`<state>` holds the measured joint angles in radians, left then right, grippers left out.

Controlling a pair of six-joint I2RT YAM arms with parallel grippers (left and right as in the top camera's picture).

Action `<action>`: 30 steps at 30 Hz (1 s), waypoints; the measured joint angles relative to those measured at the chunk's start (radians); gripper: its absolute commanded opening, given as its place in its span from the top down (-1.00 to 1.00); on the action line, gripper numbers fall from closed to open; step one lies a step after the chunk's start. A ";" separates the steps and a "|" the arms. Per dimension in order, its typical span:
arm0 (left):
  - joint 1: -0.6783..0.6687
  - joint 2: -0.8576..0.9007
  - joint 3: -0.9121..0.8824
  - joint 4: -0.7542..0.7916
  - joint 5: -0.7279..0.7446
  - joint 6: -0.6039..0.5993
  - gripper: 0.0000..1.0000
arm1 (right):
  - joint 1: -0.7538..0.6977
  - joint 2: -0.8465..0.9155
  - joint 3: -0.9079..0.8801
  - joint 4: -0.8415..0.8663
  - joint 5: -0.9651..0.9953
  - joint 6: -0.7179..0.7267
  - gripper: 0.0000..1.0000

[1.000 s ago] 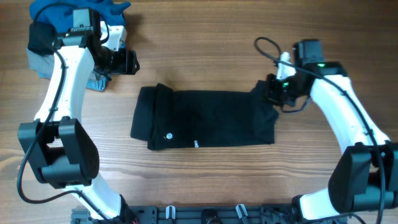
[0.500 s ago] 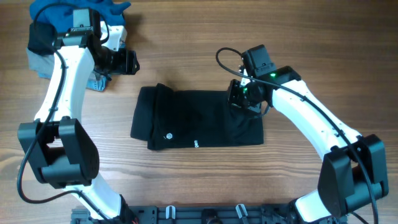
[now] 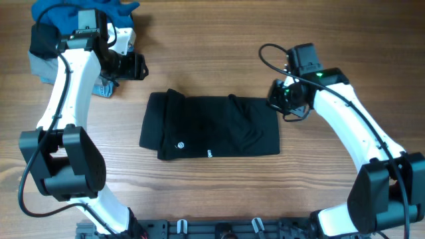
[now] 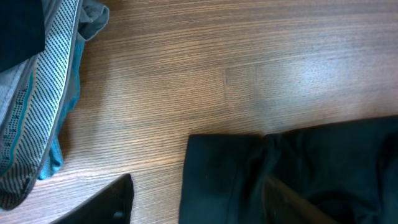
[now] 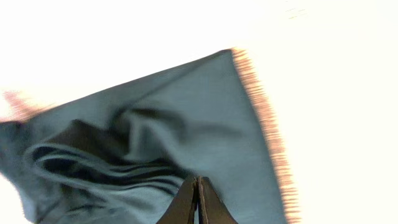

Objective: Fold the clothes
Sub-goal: 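Fold the right end leftward over the strip with the right gripper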

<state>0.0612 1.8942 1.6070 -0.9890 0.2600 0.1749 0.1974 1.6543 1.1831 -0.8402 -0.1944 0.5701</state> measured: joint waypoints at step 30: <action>0.000 -0.208 0.001 -0.092 0.083 -0.003 -0.41 | 0.183 -0.121 -0.278 0.401 -0.338 -0.229 0.85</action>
<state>0.0612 1.6863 1.6077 -1.0813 0.3428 0.1715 0.3809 1.5333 0.9047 -0.4393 -0.5320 0.3412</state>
